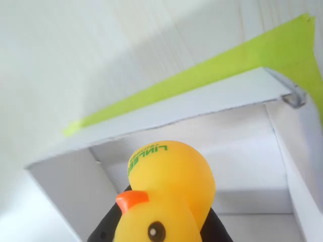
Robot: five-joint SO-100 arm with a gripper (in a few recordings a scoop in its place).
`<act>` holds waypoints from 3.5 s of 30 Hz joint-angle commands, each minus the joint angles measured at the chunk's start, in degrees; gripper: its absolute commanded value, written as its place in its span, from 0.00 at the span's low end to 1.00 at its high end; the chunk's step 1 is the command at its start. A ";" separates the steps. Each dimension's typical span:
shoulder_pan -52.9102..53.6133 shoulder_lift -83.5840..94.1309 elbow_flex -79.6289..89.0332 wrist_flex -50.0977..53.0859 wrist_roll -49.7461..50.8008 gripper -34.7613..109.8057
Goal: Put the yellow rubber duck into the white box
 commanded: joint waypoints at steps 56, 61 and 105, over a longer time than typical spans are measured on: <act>-55.63 117.25 97.73 -33.40 29.53 0.24; -58.18 129.20 118.92 -33.66 34.72 0.24; -58.18 138.60 125.24 -15.21 42.54 0.24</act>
